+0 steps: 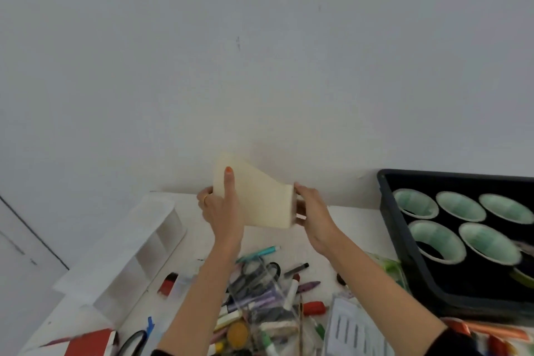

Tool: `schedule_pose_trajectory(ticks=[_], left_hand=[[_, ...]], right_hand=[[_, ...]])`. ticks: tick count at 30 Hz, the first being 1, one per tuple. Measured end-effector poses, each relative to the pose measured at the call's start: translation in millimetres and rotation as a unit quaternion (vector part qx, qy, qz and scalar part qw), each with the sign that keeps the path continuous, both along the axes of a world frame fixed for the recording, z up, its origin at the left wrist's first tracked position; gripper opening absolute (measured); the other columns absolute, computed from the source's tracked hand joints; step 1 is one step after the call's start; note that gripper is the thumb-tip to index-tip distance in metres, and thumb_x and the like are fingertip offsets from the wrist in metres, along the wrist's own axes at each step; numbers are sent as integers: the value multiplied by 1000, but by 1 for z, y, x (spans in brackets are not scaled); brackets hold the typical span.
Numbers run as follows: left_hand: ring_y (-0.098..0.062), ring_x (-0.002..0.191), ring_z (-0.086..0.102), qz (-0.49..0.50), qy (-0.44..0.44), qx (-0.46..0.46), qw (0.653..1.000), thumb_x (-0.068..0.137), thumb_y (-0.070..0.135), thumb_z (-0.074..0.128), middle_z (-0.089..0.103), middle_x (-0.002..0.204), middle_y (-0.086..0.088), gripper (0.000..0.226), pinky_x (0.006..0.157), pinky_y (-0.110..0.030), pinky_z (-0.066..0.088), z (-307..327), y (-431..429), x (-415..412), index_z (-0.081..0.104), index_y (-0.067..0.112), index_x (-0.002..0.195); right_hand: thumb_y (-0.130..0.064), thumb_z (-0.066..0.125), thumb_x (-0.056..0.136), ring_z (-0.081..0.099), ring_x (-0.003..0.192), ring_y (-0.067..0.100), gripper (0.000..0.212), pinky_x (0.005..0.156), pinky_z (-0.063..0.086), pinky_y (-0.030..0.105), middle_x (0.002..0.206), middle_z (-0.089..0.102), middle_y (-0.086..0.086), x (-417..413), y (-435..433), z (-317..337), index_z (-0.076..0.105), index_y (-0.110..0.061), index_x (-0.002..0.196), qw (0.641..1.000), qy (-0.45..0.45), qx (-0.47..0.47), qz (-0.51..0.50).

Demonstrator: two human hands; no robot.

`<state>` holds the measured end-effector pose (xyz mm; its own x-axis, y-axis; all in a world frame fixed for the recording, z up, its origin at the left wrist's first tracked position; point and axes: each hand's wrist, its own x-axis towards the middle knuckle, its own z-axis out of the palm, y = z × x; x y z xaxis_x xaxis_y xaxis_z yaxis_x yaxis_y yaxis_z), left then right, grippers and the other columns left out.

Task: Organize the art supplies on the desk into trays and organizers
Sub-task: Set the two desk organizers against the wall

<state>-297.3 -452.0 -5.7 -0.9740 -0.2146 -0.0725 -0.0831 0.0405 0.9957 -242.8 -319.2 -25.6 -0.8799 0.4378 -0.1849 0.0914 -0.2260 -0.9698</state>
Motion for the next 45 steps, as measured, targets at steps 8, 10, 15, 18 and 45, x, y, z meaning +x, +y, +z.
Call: schedule_pose_trajectory(ticks=[8,10,15,18,45], left_hand=[[-21,119,42,-82,85,17,993,60,80,54,44,117,4,76,103,-47,36,21,42,9,33,35,119],[-22,124,39,-122,96,-11,988,70,77,49,42,129,1,75,107,-47,31,22,55,10,33,33,128],[-26,132,36,-249,34,-77,965,92,62,21,35,140,-13,69,107,-40,31,25,87,27,39,15,139],[-21,113,52,-356,39,-102,928,93,58,31,52,120,-1,66,86,-26,36,19,98,43,39,10,138],[-12,106,54,-423,67,-93,899,101,16,32,53,116,4,34,77,-5,38,-62,143,62,33,22,135]], right_hand=[[-1,50,85,57,87,22,20,80,48,38,98,67,12,24,42,52,67,-9,91,992,-59,100,46],[6,47,85,60,90,26,23,83,48,39,106,67,22,30,52,54,68,-2,91,990,-52,133,10],[11,40,82,43,68,20,21,60,30,28,78,57,29,38,60,40,60,16,87,966,-35,201,-159],[10,37,84,38,55,13,27,47,29,20,61,51,6,46,54,26,62,4,76,938,-9,233,-258],[-1,45,92,57,99,20,33,82,48,32,107,58,5,74,60,-22,44,-8,124,949,-144,165,-227]])
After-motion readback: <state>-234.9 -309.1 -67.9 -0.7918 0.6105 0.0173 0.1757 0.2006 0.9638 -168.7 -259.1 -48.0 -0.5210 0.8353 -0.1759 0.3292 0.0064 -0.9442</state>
